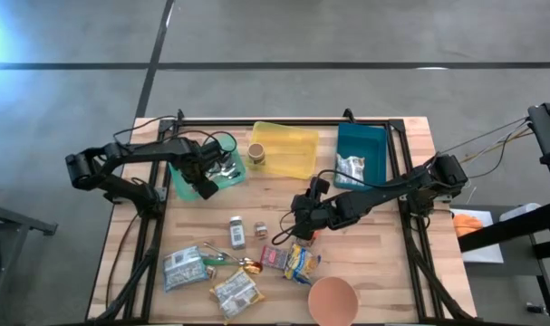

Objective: Pick & Place Food Item
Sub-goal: Put the yellow spoon into the green bin, then put the orange seasoning pack into the yellow bin

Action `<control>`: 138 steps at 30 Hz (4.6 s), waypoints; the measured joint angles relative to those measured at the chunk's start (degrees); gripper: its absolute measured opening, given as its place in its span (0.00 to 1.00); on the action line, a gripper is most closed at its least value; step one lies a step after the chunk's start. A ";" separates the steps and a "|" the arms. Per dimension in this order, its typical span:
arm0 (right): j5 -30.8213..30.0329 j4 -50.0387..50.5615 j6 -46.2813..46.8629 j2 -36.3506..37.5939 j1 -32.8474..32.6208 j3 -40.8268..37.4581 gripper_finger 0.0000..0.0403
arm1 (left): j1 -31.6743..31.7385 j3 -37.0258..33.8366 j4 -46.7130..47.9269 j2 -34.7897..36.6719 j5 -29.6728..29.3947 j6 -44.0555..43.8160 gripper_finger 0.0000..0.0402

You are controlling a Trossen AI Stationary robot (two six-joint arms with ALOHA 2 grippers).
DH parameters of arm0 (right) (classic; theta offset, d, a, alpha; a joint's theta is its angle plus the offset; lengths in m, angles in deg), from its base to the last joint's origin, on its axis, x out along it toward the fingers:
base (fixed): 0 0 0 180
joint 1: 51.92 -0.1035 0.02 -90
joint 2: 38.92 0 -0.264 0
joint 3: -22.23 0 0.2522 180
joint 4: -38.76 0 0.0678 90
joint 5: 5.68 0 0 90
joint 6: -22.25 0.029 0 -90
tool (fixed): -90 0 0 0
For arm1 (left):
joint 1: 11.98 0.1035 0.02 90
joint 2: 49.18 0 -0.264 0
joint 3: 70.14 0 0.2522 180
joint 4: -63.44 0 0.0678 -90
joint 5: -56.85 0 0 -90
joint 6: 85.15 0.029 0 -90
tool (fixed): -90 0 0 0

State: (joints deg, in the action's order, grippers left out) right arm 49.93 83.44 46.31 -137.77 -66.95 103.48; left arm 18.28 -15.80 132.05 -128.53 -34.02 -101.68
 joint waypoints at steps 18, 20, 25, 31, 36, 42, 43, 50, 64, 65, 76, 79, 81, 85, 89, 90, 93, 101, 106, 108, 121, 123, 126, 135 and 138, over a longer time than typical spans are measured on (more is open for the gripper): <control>0.42 0.03 1.29 0.00 0.00 -0.26 0.48 | 0.00 3.19 3.06 0.43 0.02 -3.02 0.23; 0.55 0.03 2.03 0.00 0.00 -0.28 0.48 | 0.00 4.95 3.89 0.95 0.01 -2.95 0.23; 1.39 0.15 2.95 0.00 0.03 -0.28 0.48 | -0.03 8.01 5.25 2.50 1.83 -2.97 0.23; 5.94 0.63 0.33 0.00 0.04 -0.29 0.48 | -1.14 9.94 3.60 5.18 2.59 -1.21 0.23; 11.69 1.21 -13.32 0.00 0.75 -0.33 0.48 | -3.16 9.23 -3.90 10.10 4.08 -1.29 0.23; 21.19 1.87 -22.88 0.00 3.19 -0.33 0.48 | -7.11 8.59 -11.26 12.13 7.60 -1.92 0.24; 22.38 1.88 -24.23 0.00 3.55 -0.33 0.48 | -7.61 8.57 -11.89 12.05 8.90 -1.92 0.25; 27.20 3.70 -30.41 0.00 5.03 -0.33 0.48 | -8.40 8.52 -13.49 11.76 11.57 -4.15 0.44; 26.93 13.89 -31.11 0.00 2.47 -2.99 0.48 | -9.07 7.85 -20.54 11.87 10.75 -4.66 0.67; 26.93 13.88 -31.36 0.00 1.92 -3.64 0.48 | -9.07 7.85 -20.55 11.87 10.75 -4.63 0.67; 21.85 4.02 -31.79 0.00 -2.85 -10.07 0.48 | -9.07 7.85 -20.37 11.87 10.75 -4.31 0.68; 21.48 2.12 -31.91 0.00 -3.45 -11.06 0.48 | -9.07 7.85 -20.37 11.87 10.77 -4.31 0.68; 20.49 1.85 -31.72 0.00 -3.79 -11.47 0.48 | -9.07 7.85 -20.37 11.87 10.77 -4.31 0.68; 19.17 -0.26 -32.04 0.00 -4.28 -12.80 0.48 | -9.07 7.85 -20.33 11.87 10.75 -4.29 0.68; 18.89 -4.64 -33.46 -0.02 -4.26 -14.50 0.48 | -9.07 7.83 -20.33 11.87 10.77 -4.29 0.68; 17.96 -5.02 -33.62 -0.02 -4.26 -14.54 0.48 | -9.07 7.85 -20.35 11.87 10.78 -4.28 0.68; 14.55 -5.89 -34.92 -0.02 -4.24 -14.58 0.47 | -9.07 7.85 -20.35 11.87 10.76 -3.64 0.68; 14.91 -6.24 -34.74 -0.02 -4.09 -14.80 0.31 | -9.07 7.85 -20.35 11.87 10.78 -3.39 0.68; 14.90 -5.40 -24.41 -0.02 -3.86 -14.80 0.21 | -9.07 7.85 -20.74 11.87 10.77 -5.25 0.68; 14.97 -4.54 -17.49 0.39 -3.53 -14.80 0.18 | -9.07 7.85 -20.79 11.87 10.78 -5.66 0.68; 19.46 -3.04 27.07 7.04 -0.85 -15.12 0.21 | -9.09 7.85 -21.03 11.89 10.78 -3.13 0.68; 19.90 -3.44 31.14 7.62 -0.87 -15.51 0.27 | -9.18 7.85 -20.92 11.89 10.78 -2.90 0.68; 20.11 -3.78 37.26 7.74 -0.94 -16.54 0.39 | -9.18 7.85 -20.74 11.89 10.79 -1.59 0.68; 20.97 -28.96 56.81 7.76 -0.94 -26.88 0.68 | -9.20 7.85 -20.48 11.89 10.97 0.15 0.68; 20.94 -30.24 59.89 7.76 -1.17 -29.02 0.71 | -9.21 7.84 -20.26 11.89 10.97 0.28 0.68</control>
State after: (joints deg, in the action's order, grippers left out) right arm 70.87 53.20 106.20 -130.01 -68.12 74.46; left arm 9.07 -7.96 111.80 -116.64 -23.04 -101.40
